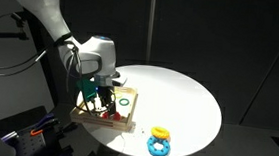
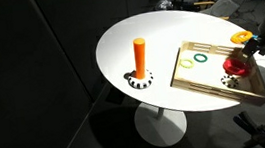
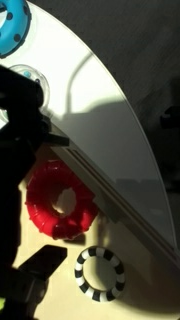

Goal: Move the red ring from the tray to the table

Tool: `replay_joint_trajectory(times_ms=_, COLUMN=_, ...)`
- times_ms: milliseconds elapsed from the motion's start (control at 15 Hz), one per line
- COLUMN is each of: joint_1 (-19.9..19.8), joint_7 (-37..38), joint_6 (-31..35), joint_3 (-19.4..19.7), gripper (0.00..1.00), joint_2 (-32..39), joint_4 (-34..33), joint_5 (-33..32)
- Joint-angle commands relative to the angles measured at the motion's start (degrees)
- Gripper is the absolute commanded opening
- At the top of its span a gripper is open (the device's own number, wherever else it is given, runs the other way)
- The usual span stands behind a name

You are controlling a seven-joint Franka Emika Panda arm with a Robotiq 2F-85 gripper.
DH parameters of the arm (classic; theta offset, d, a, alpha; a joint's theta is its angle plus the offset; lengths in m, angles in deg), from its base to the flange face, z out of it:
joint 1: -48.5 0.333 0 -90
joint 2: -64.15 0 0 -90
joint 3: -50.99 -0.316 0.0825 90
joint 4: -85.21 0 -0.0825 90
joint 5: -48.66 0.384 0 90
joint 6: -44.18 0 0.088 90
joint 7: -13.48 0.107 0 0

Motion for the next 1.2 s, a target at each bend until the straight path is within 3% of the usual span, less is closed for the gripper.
replay_joint_trajectory(times_ms=0, joint_1=0.9, joint_7=0.1, joint_6=0.4, joint_3=-0.2, gripper=1.0, joint_2=3.3, joint_4=-3.2, joint_5=-0.1)
replay_joint_trajectory(times_ms=533, joint_1=1.7, joint_7=-0.9, joint_6=1.0, joint_3=-2.4, gripper=1.0, joint_2=7.4, joint_4=-5.4, joint_5=2.4)
replay_joint_trajectory(times_ms=1067, joint_1=2.0, joint_7=-1.0, joint_6=6.0, joint_3=-3.2, gripper=1.0, joint_2=12.6, joint_4=-7.2, joint_5=2.2)
replay_joint_trajectory(times_ms=1133, joint_1=2.0, joint_7=-1.0, joint_6=6.3, joint_3=-3.2, gripper=0.75, joint_2=13.2, joint_4=-7.4, joint_5=2.2)
